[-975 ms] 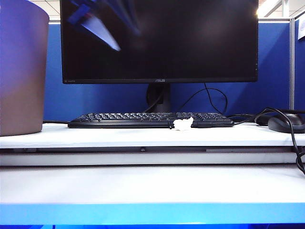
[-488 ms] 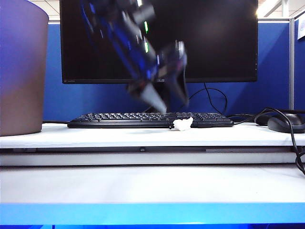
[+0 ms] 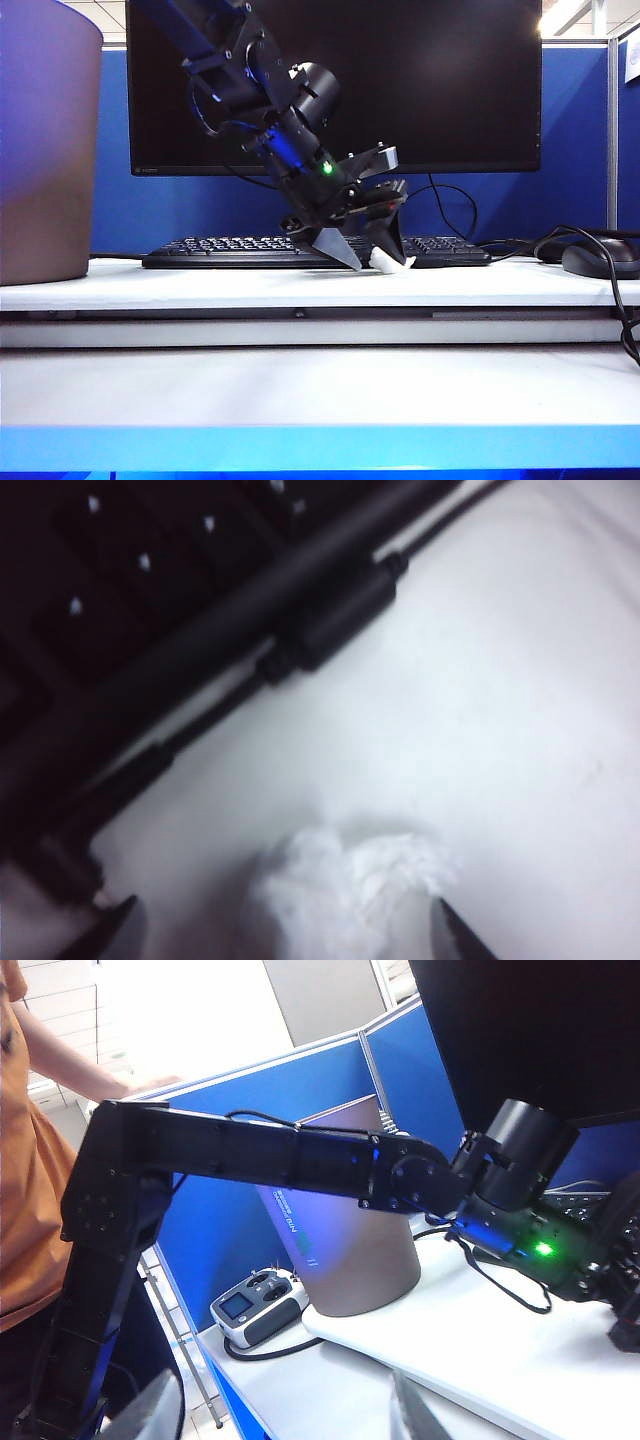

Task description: Pick up all paper balls from the table and place them in the pink trash can.

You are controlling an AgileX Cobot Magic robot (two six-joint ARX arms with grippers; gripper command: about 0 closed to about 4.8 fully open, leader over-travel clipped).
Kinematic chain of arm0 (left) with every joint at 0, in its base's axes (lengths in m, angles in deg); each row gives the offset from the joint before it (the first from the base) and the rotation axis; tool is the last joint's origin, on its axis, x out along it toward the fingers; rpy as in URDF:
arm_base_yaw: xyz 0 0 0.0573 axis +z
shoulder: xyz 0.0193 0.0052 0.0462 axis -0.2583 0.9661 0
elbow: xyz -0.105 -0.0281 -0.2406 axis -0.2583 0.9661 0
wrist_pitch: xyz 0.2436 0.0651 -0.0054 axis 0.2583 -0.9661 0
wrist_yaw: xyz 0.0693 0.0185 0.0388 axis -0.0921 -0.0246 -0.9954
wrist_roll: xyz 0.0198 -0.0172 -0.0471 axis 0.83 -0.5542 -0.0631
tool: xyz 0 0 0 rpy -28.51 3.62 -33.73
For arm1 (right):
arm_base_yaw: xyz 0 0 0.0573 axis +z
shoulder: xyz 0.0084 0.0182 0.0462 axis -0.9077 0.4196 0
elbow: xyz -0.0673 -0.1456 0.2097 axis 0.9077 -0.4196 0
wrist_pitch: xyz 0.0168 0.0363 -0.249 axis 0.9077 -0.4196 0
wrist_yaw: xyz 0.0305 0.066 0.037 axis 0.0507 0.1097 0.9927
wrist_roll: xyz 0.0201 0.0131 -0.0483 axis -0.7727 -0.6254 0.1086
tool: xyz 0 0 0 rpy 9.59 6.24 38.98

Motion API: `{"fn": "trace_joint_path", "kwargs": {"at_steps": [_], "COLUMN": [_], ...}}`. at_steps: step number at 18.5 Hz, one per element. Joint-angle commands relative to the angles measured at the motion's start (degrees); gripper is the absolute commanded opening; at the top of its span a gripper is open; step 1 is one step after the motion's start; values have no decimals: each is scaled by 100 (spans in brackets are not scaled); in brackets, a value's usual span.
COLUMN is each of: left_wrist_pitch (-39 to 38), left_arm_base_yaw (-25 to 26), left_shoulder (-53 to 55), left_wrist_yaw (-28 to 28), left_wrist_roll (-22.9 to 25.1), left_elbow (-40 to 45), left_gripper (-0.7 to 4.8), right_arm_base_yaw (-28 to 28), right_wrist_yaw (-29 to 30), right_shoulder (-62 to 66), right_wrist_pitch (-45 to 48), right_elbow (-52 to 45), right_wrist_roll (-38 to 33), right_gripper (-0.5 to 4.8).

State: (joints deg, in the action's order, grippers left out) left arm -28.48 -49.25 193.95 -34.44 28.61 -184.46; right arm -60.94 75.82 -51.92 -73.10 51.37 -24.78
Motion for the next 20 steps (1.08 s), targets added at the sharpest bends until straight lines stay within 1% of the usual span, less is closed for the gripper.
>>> {"fn": "trace_joint_path", "kwargs": {"at_steps": [1,2,5,8,9,10,11,12,14,16,17,18,19,20], "left_wrist_pitch": [-162,-151,-468,-1128,-1300,-1609,-1735,-1875,-2096,-2262,-2304,-2378,-2479,-2673], "left_arm_base_yaw": [-46,-48,-46,-39,-37,-26,-20,-13,-11,-7,79,256,413,678], "left_shoulder": [186,184,68,-608,-953,-1766,-2190,-2616,-3307,-3958,-4199,-4389,-4522,-4662], "left_wrist_yaw": [9,11,4,-66,-157,-452,-629,-896,-1604,-2514,-2986,-3217,-3318,-3445], "left_wrist_roll": [-22,-20,-120,144,177,330,402,452,691,911,918,907,857,754], "left_elbow": [13,13,-11,-11,-11,-11,-11,-11,-11,-11,-11,-11,-11,-11], "left_gripper": [-17,-6,-6,-6,-6,-6,-6,-6,-6,-5,-6,-6,-6,-6], "right_arm_base_yaw": [0,0,2,2,2,0,0,2,2,2,2,2,2,2], "right_wrist_yaw": [57,79,146,293,291,282,278,269,271,269,269,269,271,271], "right_shoulder": [4,7,4,4,4,4,4,4,4,4,4,4,4,4], "right_wrist_pitch": [59,59,-2,-273,-271,-254,-212,-175,-140,-101,-103,-103,-103,-103], "right_elbow": [17,17,17,15,17,17,17,17,17,17,17,17,17,17], "right_wrist_roll": [13,13,9,7,2,11,15,13,13,15,15,15,13,13], "right_gripper": [270,270,270,269,259,122,5,-3,-3,-3,-3,-3,-3,-3]}}
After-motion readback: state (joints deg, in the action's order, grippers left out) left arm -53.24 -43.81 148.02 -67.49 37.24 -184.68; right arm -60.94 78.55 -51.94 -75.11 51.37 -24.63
